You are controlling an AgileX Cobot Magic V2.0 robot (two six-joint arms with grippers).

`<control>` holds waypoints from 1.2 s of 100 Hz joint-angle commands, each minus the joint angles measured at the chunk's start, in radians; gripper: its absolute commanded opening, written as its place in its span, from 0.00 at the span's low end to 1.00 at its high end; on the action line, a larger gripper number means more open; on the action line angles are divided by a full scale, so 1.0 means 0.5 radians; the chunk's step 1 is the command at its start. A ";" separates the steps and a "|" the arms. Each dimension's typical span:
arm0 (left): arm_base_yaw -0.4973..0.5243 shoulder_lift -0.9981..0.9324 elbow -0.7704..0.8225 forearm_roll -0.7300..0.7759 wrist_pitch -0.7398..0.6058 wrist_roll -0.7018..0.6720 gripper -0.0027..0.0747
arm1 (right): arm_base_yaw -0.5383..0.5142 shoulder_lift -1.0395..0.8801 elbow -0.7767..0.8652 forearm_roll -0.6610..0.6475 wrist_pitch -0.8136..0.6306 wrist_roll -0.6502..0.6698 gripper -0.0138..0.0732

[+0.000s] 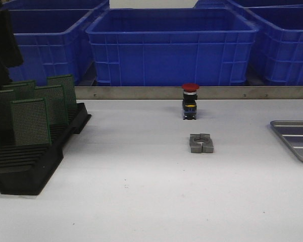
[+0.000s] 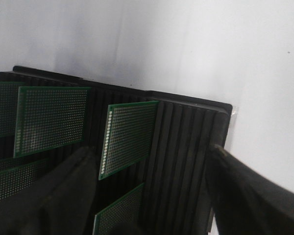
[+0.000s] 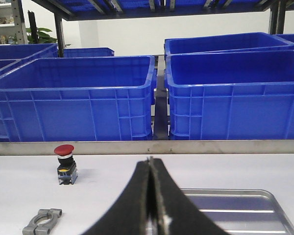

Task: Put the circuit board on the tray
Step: 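Lower the left gripper onto a green circuit board in the black rack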

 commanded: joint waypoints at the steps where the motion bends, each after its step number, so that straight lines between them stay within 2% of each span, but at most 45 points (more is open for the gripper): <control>1: 0.000 -0.021 -0.074 -0.077 -0.090 0.012 0.62 | 0.000 -0.044 -0.027 -0.022 -0.170 -0.009 0.08; 27: 0.000 0.117 -0.074 -0.038 -0.317 0.015 0.62 | 0.000 -0.044 -0.027 -0.022 -0.170 -0.009 0.08; 86: 0.008 0.342 -0.074 0.011 -0.266 0.036 0.60 | 0.000 -0.044 -0.027 -0.022 -0.170 -0.009 0.08; 98: 0.008 0.341 -0.074 0.011 -0.271 0.036 0.50 | 0.000 -0.044 -0.027 -0.022 -0.170 -0.009 0.08; 120: 0.008 0.341 -0.074 0.011 -0.308 0.036 0.13 | 0.000 -0.044 -0.027 -0.022 -0.170 -0.009 0.08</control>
